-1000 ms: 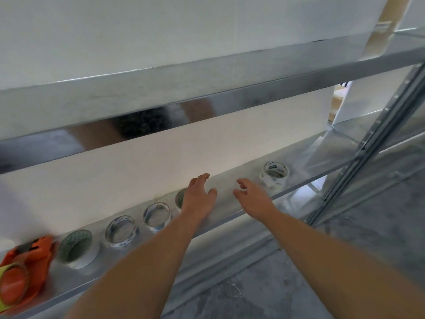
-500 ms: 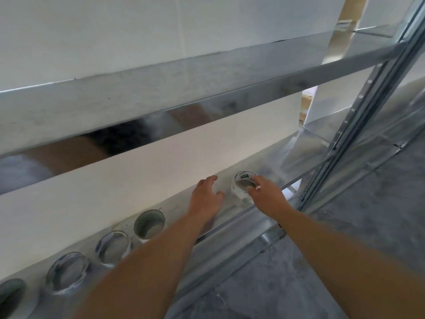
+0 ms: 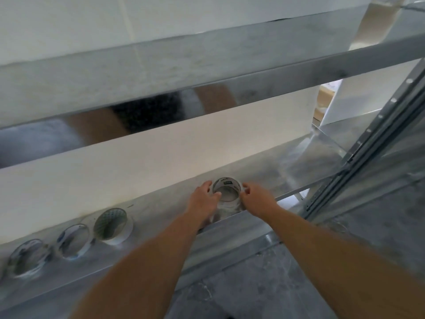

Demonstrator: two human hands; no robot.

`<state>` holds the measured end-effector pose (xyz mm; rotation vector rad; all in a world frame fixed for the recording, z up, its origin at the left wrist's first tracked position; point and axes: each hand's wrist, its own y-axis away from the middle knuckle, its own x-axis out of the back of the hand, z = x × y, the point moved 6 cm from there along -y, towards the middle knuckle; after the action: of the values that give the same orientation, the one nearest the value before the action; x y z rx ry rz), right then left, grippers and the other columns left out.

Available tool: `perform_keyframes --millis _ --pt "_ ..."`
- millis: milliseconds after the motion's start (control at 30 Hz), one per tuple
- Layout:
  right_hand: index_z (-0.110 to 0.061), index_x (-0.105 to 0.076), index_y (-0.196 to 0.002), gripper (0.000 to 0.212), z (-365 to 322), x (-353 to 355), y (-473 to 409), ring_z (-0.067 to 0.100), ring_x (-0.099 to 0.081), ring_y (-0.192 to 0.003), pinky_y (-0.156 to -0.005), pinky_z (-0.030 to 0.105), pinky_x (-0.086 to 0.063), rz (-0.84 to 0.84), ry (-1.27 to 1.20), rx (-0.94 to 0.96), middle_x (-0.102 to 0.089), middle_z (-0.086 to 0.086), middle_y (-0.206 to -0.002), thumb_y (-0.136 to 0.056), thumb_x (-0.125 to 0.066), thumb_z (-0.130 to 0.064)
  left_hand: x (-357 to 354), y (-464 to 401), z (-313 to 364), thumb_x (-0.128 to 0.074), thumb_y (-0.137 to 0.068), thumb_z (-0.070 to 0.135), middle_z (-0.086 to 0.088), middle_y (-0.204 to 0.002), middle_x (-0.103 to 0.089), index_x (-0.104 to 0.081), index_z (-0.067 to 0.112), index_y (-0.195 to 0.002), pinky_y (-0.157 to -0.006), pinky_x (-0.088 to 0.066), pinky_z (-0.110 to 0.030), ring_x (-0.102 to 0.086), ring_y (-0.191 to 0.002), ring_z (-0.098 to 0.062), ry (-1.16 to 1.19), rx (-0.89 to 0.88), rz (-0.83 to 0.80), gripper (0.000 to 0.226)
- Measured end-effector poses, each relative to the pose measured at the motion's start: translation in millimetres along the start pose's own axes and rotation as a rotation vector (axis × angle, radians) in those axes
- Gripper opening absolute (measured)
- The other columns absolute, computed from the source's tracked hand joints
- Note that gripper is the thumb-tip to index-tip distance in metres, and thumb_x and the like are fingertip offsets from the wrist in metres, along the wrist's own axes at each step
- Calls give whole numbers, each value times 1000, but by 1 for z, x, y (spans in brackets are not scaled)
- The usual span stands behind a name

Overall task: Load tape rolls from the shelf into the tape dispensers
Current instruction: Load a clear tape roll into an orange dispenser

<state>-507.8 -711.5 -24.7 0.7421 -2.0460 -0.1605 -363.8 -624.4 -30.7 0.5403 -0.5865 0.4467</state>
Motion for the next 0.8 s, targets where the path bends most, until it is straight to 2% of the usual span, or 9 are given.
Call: perform_keyframes --millis 200,267,400,533,667,800 --pt "-15 -59 -130 35 0 0 -5 18 -58 -90 -78 23 -39 20 -95 50 -69 8 -112 -96 -50 -18 -2 1 -4 -58 -98 29 -8 -140 -56 -44 25 -146 -106 -44 -39 -55 -122 -24 156 88 34 50" --pt "-17 -62 -124 30 -4 2 -3 18 -61 -92 -75 23 -38 45 -150 74 -70 6 -107 -96 -51 -17 0 3 -4 -59 -97 28 -6 -138 -57 -46 25 -145 -106 -46 -41 -57 -120 -23 223 109 58 50" --pt "-19 -57 -132 36 -15 8 -1 20 -61 -107 -84 25 -42 85 -230 98 -66 3 -121 -96 -50 -22 10 9 -9 -65 -90 33 -2 -128 -64 -50 28 -142 -102 -50 -44 -63 -112 -21 331 130 82 54" --pt "-20 -60 -129 34 -37 7 9 14 -57 -103 -86 28 -44 80 -375 148 -64 -1 -123 -97 -50 -24 27 12 -30 -63 -73 48 -4 -121 -68 -54 32 -138 -98 -54 -47 -66 -106 -24 453 152 114 67" --pt "-25 -65 -122 29 -61 0 24 15 -60 -105 -96 45 -52 61 -495 206 -65 -5 -115 -96 -53 -29 53 32 -39 -65 -92 31 0 -102 -69 -53 24 -140 -91 -58 -47 -63 -80 -20 586 154 146 50" --pt "-24 -65 -125 32 -85 -14 43 15 -59 -110 -98 47 -50 26 -525 269 -63 -5 -119 -95 -54 -27 73 55 -58 -63 -96 24 -2 -106 -69 -56 22 -138 -87 -58 -41 -62 -83 -19 769 181 167 43"
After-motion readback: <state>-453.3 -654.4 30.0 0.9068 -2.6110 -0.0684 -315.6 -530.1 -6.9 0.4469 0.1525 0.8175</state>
